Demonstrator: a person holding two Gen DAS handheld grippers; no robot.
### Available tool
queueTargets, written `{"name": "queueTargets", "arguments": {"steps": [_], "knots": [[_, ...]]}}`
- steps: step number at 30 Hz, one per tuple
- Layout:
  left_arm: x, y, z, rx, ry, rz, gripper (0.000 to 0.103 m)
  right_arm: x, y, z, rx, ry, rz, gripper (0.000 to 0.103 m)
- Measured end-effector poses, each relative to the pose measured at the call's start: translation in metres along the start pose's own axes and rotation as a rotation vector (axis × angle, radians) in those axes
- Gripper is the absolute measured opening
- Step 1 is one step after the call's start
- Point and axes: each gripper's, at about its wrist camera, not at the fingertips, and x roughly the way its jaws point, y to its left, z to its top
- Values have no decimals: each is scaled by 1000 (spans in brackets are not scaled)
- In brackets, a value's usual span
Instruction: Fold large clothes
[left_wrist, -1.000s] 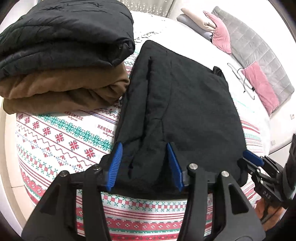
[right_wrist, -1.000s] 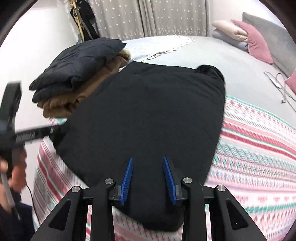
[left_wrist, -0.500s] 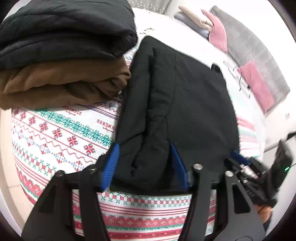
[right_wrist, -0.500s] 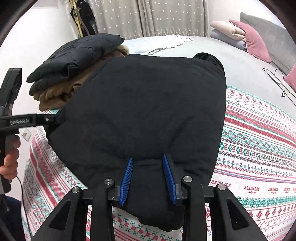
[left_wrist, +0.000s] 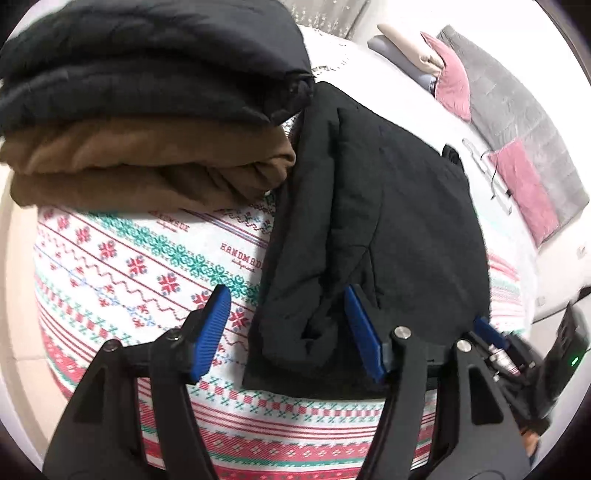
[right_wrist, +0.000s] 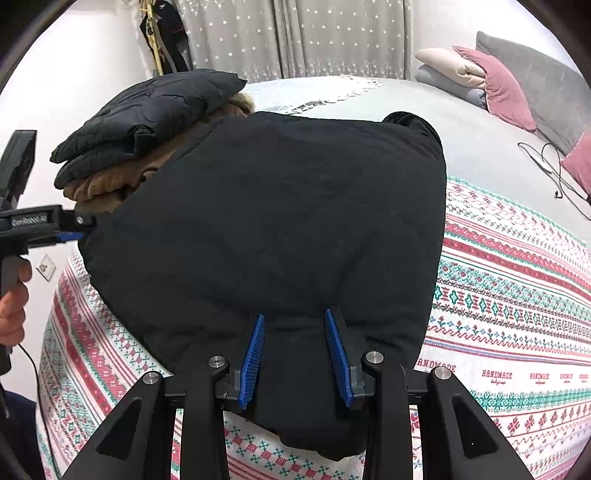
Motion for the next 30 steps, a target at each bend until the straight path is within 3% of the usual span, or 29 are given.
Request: {"name": "queueTargets", "arguments": {"steps": [3,6,10,13,19,23,26,30], "knots": [[-5,14,3,-92,27,-72,65,-1,0,0,-3,-6,-3,35],[-27,13,3,-86,-51,-161,66,-1,-1,0,0,-6,3,35],[-7,-5,-4,-2,9,-78,74,-1,0,0,-4,-9,-5,35],[4,-8,-4,-16,25,-55,86,-2,0,0,-5,-12,-2,35],[21,-4,-12,-27,41,-43,94,-3,-1,0,-5,-15,7,35],[26,-13,-21,9,60,-57,94,-3,-1,-1,-7,-17,12,35],[29,-23,-26,56,56,-25,94,-3,-2,-1,-5,-17,15,35],[31,-23,-24,51,65,-24,94,-3,-2,-1,-6,-19,13,35]]}}
